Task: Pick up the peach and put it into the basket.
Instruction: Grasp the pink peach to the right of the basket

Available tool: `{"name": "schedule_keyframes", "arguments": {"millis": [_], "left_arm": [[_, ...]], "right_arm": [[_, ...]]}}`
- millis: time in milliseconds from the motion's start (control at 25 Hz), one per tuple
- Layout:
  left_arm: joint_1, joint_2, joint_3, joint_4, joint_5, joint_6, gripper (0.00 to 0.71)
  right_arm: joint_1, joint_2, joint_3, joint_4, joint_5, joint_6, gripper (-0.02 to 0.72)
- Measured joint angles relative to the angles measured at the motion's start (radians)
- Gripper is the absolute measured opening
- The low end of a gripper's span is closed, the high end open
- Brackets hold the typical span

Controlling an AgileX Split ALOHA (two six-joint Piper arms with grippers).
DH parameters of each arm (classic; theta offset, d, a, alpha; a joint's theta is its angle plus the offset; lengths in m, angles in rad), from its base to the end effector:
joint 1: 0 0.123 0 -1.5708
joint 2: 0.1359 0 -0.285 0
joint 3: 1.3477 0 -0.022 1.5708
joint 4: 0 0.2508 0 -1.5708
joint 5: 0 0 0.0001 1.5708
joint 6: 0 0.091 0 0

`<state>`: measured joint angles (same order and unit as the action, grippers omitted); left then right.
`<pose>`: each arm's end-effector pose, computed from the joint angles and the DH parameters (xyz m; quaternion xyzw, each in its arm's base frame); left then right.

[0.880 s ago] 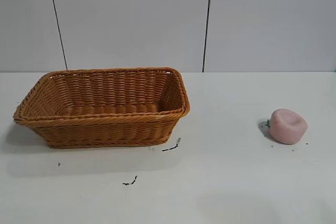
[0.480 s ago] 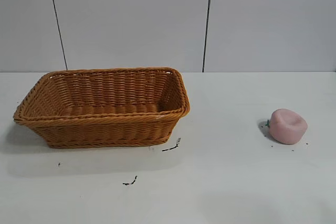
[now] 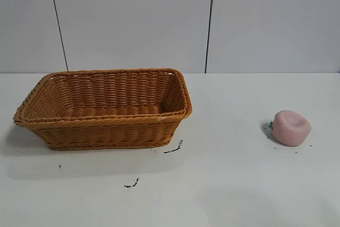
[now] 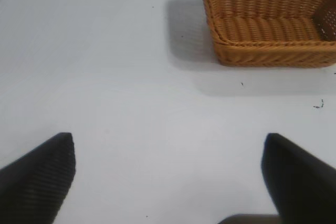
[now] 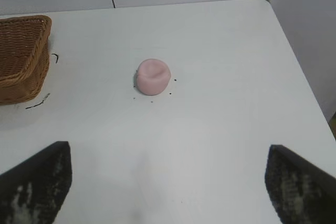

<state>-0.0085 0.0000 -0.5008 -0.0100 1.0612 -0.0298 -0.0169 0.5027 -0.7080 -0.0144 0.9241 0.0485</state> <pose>-0.0050 -0.0008 0.2775 -0.0089 0.8531 -0.0150 0.5215 0.0783 -0.0024 0.3325 0.0279 0.8913 0.0001 0.4526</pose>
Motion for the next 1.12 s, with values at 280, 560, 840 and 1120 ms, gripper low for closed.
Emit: {"name": "schedule_keyframes", "arguments": {"millis": [280, 560, 840, 1120], "left_arm": [[0.0, 0.0, 0.0, 0.0, 0.0, 0.0, 0.693], [0.0, 0.0, 0.0, 0.0, 0.0, 0.0, 0.693], [0.0, 0.0, 0.0, 0.0, 0.0, 0.0, 0.693], [0.0, 0.0, 0.0, 0.0, 0.0, 0.0, 0.693]], "right_arm": [[0.0, 0.444, -0.154, 0.0, -0.036, 0.0, 0.696], [0.0, 0.891, -0.355, -0.038, 0.006, -0.017, 0.696], [0.009, 1.188, -0.553, -0.057, 0.026, -0.022, 0.696], [0.075, 1.297, -0.599, -0.047, -0.043, -0.041, 0.696]]}}
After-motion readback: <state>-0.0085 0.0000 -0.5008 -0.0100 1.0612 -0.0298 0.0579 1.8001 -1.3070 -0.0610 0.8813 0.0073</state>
